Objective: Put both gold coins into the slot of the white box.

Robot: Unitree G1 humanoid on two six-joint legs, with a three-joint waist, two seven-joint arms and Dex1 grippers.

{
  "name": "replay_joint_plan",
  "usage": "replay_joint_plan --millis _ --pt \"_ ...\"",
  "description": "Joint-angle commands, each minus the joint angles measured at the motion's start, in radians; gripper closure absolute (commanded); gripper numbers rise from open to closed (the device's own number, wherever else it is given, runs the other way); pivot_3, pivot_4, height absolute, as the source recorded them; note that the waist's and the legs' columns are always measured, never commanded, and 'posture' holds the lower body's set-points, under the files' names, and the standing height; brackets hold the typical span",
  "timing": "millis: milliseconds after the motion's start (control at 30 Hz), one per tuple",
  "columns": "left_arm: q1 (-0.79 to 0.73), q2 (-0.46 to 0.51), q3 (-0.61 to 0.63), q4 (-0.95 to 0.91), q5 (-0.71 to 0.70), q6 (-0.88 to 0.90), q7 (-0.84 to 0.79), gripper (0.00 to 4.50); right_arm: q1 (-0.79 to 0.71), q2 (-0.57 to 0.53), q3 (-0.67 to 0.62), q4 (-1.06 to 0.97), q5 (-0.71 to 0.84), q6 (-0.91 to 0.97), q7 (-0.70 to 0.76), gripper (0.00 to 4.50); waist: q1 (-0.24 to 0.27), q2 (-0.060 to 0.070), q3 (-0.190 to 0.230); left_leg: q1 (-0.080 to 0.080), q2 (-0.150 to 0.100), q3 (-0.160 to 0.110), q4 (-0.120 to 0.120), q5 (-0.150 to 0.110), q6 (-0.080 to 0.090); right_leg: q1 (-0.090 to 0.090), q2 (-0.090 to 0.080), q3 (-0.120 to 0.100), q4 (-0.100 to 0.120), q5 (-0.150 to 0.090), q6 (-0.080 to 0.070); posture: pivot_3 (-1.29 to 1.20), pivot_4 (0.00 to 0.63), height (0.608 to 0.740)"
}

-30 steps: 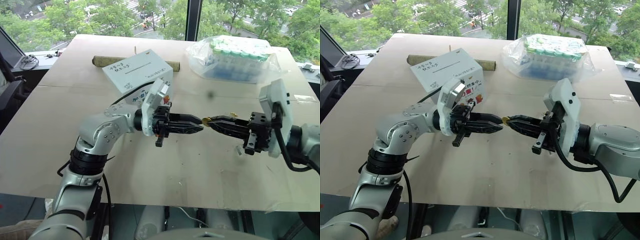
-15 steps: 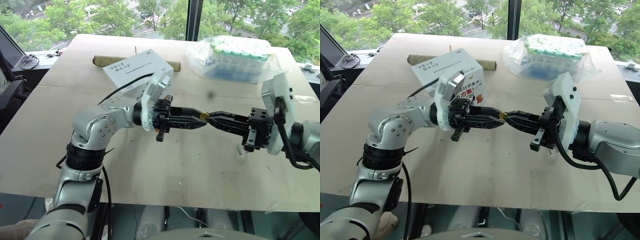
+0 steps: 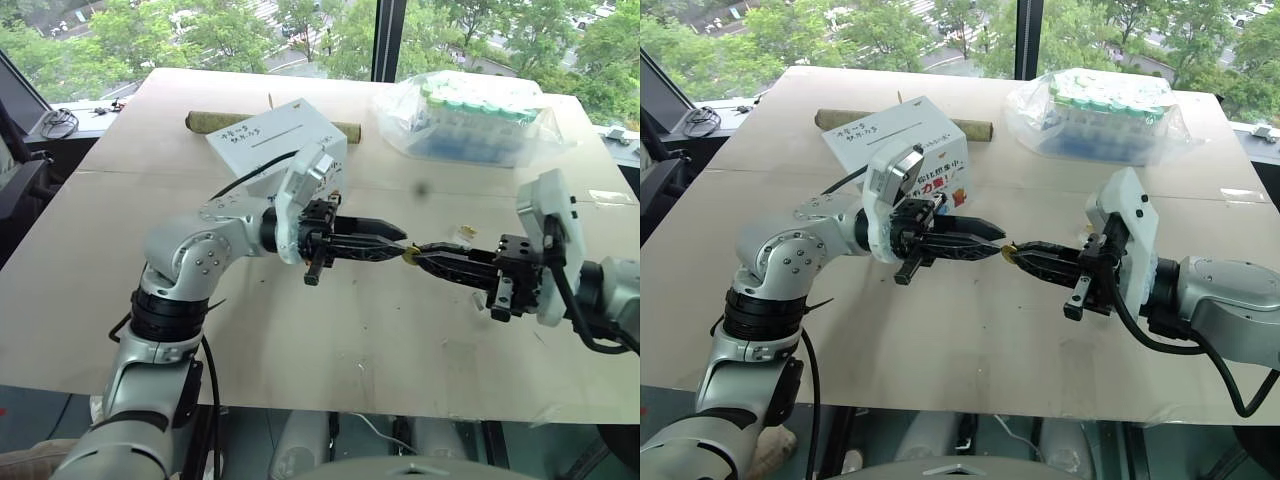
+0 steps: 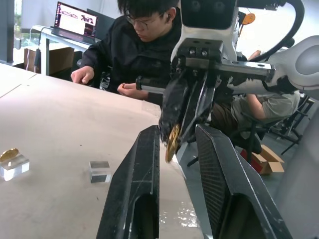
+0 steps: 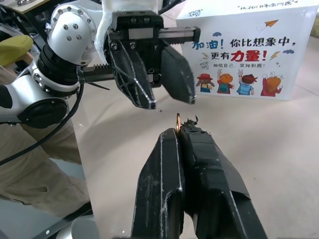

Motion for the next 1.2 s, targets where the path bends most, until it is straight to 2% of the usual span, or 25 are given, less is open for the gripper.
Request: replay_joint_plan --millis 33,1100,1200 --pt "0.009 0.009 0.006 -0.014 0.006 -0.023 -0.029 3.36 0.003 -0.010 -0.041 -0.015 0.018 -0.031 0.018 4.50 0.000 0.000 0.000 0.000 0.000 0.000 0.000 0.000 0.000 0.000 0.000 0.000 0.000 0.000 0.000 0.00 0.150 0.740" --pt "0.011 -0.033 -0.015 -0.009 0.030 -0.027 -0.050 3.36 -0.004 -0.007 -0.020 -0.017 -0.004 -0.045 0.042 4.50 0.000 0.000 0.000 0.000 0.000 0.000 0.000 0.000 0.000 0.000 0.000 0.000 0.000 0.000 0.000 0.00 0.150 0.740" --pt "0.006 -0.039 -0.015 -0.007 0.028 -0.024 -0.048 4.29 -0.009 -0.005 -0.012 -0.019 0.002 -0.045 0.043 4.50 0.000 0.000 0.000 0.000 0.000 0.000 0.000 0.000 0.000 0.000 0.000 0.000 0.000 0.000 0.000 0.00 0.150 0.740"
